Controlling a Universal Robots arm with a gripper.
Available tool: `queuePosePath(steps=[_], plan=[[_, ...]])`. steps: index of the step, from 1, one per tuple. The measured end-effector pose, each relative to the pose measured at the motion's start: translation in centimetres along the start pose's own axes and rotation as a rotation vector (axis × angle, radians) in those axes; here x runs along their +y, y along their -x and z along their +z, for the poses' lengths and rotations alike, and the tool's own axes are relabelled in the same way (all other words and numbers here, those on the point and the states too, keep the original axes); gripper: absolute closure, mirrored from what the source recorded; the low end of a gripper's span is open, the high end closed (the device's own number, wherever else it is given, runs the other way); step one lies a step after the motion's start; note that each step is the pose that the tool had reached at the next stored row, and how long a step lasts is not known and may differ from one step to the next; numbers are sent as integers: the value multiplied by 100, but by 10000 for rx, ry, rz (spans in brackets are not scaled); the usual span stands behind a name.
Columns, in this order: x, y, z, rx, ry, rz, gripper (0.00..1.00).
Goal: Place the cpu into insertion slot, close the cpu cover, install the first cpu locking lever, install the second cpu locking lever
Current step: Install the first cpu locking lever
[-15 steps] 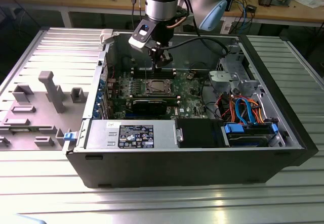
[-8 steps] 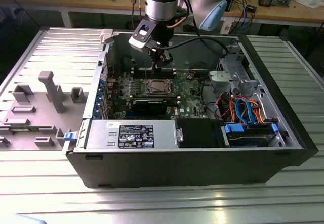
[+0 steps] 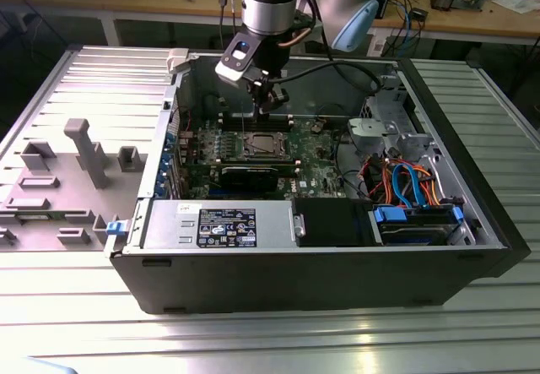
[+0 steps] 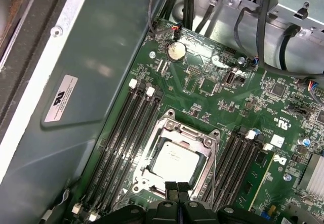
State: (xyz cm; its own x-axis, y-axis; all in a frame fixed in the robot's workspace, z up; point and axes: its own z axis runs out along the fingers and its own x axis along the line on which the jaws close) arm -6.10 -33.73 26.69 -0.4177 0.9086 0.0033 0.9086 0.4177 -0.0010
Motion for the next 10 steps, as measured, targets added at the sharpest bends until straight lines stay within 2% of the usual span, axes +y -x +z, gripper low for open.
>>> queuePosePath(steps=[2,10], plan=[[0,0,0,0,-1,-190,89],[0,0,0,0,-1,-258,89]])
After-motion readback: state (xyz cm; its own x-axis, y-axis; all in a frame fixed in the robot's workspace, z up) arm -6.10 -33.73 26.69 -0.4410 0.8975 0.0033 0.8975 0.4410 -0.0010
